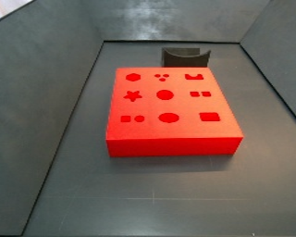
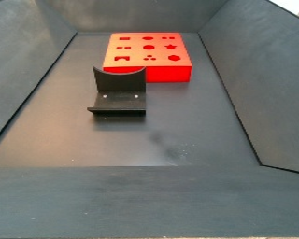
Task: Pick up the square-circle object. Move up. Rotate the square-circle object. Move to above the board. Insert the square-circle object.
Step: Insert the square-circle object.
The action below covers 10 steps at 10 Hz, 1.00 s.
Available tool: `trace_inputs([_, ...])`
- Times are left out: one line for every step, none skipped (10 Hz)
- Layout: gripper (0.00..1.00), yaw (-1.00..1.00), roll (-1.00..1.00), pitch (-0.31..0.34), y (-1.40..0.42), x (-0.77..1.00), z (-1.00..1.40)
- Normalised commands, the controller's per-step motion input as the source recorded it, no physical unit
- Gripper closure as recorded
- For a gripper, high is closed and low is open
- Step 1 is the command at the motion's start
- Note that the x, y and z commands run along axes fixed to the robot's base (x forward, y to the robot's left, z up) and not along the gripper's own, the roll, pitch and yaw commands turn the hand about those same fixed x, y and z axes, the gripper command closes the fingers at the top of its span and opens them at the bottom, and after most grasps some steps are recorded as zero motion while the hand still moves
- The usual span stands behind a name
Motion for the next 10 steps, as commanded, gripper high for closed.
trace_inputs([1.0,0.55,0.03,-0.06,-0.21,0.23,-0.91])
trace_inputs([1.0,0.56,0.0,-0.05,-0.24,0.25,-0.99])
trace_inputs([1.0,0.48,0.0,-0.036,-0.21,0.2,-1.0])
trace_inputs([1.0,0.12,0.01,-0.087,-0.05,0.0,-0.87])
trace_inputs([1.0,0.0,0.07,-0.13,-0.02,-0.07,-0.85])
trace_inputs([1.0,0.0,0.13,-0.187,-0.08,-0.24,-0.74])
trace_inputs([1.0,0.0,0.16,-0.216,-0.14,-0.17,-0.75])
trace_inputs([1.0,0.0,0.16,-0.233,-0.19,-0.06,-0.73])
trace_inputs([1.0,0.0,0.19,-0.206,-0.2,0.0,-0.72])
trace_inputs([1.0,0.0,0.24,-0.136,-0.18,0.0,-0.68])
